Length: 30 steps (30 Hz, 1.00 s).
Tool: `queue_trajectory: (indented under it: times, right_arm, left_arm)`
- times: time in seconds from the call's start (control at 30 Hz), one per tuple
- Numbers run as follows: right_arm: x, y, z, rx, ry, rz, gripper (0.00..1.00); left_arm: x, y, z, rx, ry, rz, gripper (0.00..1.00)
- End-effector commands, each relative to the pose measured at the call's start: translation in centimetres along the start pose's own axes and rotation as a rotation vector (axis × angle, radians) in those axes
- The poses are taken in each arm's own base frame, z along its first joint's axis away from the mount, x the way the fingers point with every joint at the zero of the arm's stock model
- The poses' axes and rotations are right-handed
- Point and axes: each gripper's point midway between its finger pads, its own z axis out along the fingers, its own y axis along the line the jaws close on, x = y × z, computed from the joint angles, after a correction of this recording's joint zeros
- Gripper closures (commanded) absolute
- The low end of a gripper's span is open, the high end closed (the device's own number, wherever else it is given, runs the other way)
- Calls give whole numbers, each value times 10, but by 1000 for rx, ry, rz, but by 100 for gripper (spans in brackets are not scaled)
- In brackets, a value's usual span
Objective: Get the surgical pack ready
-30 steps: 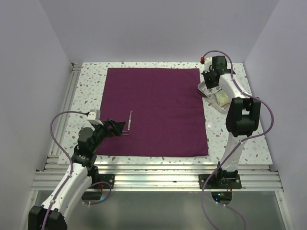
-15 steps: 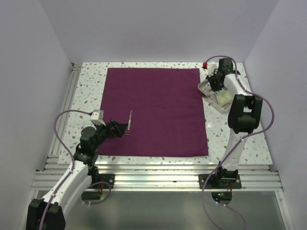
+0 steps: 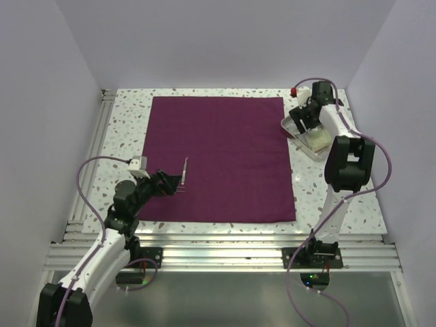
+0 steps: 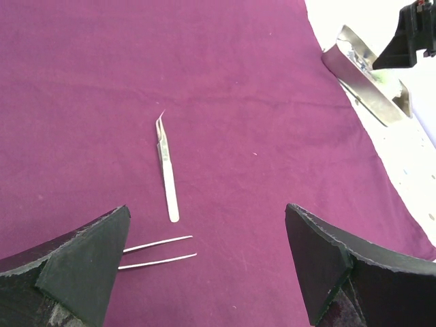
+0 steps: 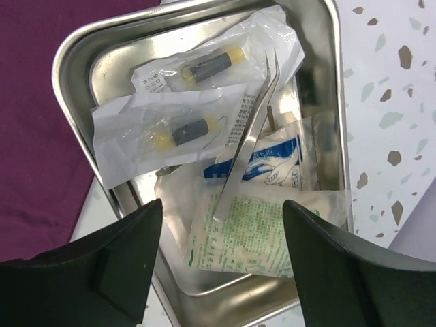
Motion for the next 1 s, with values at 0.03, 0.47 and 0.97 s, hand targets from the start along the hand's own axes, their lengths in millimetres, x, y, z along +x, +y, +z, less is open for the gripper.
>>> queue_trajectory:
  times: [0.03, 0.47, 0.97]
  right_arm:
    - [-33, -6, -65, 74, -93, -44, 27]
    - [-82, 165, -103, -168, -147, 252, 21]
    - [-90, 401, -123, -229, -196, 586, 19]
  left_arm:
    - [-11, -9, 0, 36, -48, 20, 0]
    - [-19, -8, -4, 19, -78, 23, 0]
    - [-29, 10, -7, -107, -110, 0, 0]
